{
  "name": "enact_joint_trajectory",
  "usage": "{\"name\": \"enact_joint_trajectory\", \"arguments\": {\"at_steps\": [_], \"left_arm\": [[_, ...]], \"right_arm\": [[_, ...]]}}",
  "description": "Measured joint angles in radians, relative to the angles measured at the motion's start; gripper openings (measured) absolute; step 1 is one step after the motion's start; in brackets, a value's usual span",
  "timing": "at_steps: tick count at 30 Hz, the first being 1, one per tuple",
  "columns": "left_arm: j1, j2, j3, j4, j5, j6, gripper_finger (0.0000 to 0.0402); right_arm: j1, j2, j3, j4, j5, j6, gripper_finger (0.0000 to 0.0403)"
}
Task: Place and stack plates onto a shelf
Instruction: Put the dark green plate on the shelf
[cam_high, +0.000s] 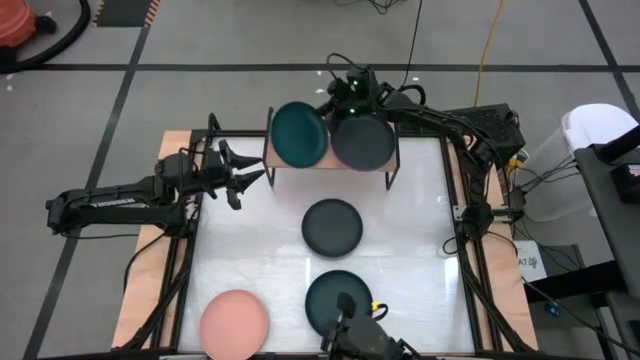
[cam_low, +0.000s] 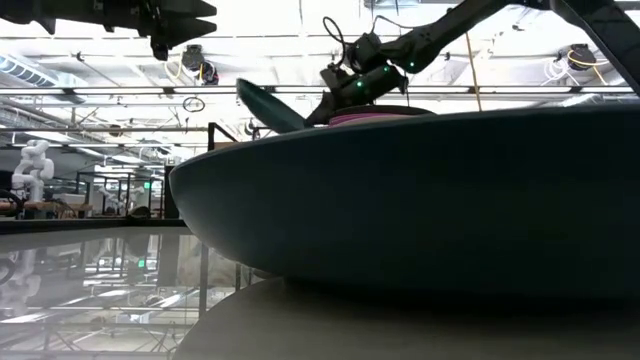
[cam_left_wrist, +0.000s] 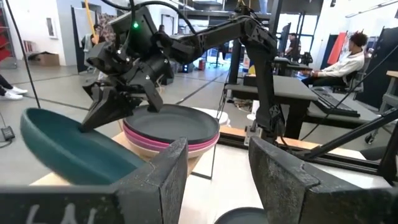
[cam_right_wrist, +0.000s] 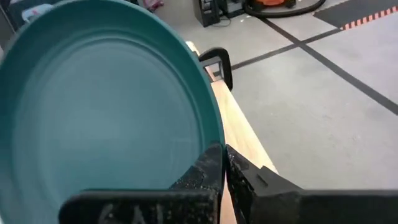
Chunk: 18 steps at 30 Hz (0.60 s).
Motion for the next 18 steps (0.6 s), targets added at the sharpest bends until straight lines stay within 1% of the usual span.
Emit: {"name": "enact_joint_trajectory", "arguments": {"at_steps": [3, 8, 12, 18], "left_arm": [[0.0, 0.0, 0.0, 0.0, 0.0, 0.001, 0.0175], [0.0, 0.0, 0.0, -0.009, 0.0, 0.0, 0.0175], [0.0, 0.0, 0.0, -0.032, 0.0, -0.003, 0.0175], [0.0, 0.0, 0.0, -0.039, 0.0, -0.011, 0.0175]], "right_arm": [[0.0, -0.001, 0.0, -0.029, 0.042, -0.022, 0.0], [-0.001, -0.001, 0.0, -0.053, 0.048, -0.019, 0.0], [0.005, -0.001, -0.01, -0.056, 0.123, -0.046, 0.0002], [0.007, -0.001, -0.016, -0.049, 0.174, -0.073, 0.0026]]}}
